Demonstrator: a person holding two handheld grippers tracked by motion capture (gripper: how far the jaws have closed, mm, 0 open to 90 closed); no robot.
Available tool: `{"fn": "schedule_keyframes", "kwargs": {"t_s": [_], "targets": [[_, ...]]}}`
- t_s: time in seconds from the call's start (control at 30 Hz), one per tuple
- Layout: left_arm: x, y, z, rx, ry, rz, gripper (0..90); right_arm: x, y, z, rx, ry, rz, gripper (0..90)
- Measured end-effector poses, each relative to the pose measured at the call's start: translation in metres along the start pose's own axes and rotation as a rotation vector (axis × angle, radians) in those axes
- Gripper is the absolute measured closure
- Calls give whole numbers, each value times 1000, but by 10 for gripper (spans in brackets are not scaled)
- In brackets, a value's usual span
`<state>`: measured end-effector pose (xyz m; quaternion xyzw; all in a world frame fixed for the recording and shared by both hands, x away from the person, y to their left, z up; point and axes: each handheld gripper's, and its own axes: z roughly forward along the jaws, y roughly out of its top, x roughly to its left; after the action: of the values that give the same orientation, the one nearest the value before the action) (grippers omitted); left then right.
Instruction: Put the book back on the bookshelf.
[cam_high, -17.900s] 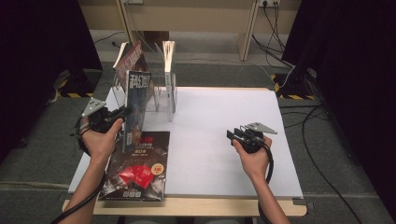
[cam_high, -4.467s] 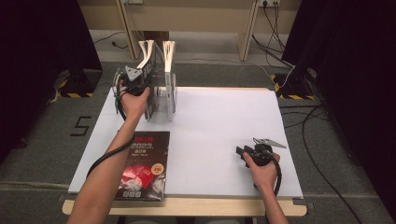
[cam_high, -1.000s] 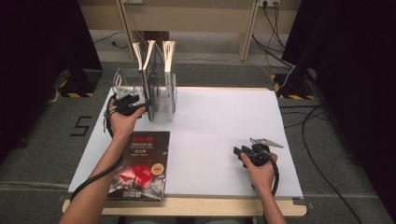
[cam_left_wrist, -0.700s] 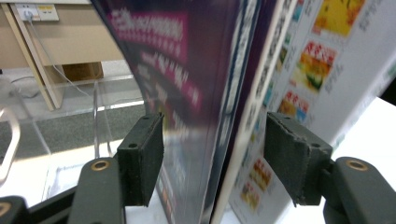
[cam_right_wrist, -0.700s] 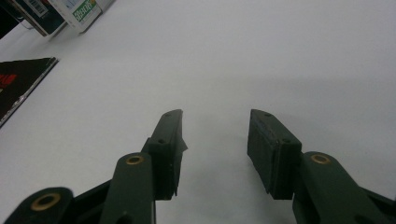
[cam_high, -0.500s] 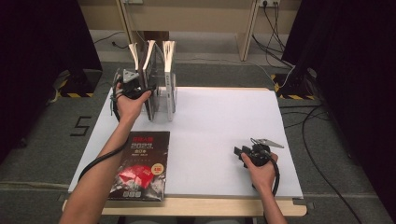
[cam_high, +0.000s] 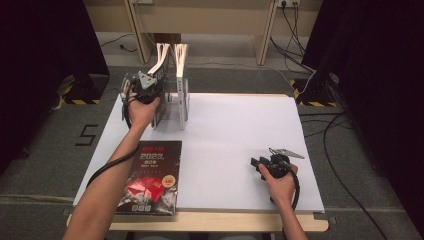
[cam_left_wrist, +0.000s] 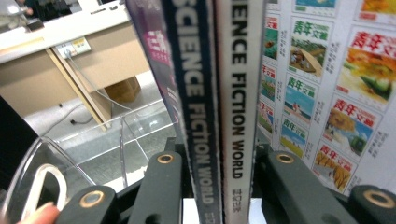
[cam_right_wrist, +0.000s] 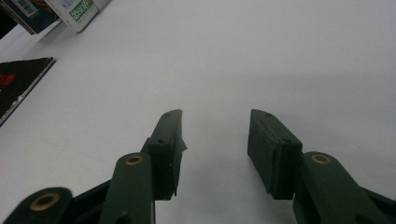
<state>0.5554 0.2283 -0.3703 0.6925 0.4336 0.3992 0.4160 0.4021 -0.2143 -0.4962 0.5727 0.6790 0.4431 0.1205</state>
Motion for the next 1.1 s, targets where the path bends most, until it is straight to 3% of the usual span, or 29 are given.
{"fn": "schedule_keyframes", "kwargs": {"t_s": [0.07, 0.2, 0.3, 0.4, 0.57, 0.77, 1.1], "targets": [[0, -2, 0, -14, 1, -63, 746, 1, 0, 0, 4, 1, 4, 555], [-6, -4, 0, -27, -31, -70, 693, 2, 0, 1, 7, 0, -1, 555], [-5, -6, -1, -39, -54, -131, 624, 2, 0, 0, 6, 2, 6, 555], [-5, -8, -3, -45, -51, -154, 530, 0, 0, 0, 2, -1, 2, 555], [-3, -13, -8, -46, -68, -151, 458, 1, 0, 0, 2, -1, 0, 555], [-1, -14, -15, -37, -103, -126, 420, 2, 0, 1, 4, -2, -10, 555], [2, -24, -27, -12, -135, -133, 385, 4, 1, 1, 0, 0, -12, 555]]}}
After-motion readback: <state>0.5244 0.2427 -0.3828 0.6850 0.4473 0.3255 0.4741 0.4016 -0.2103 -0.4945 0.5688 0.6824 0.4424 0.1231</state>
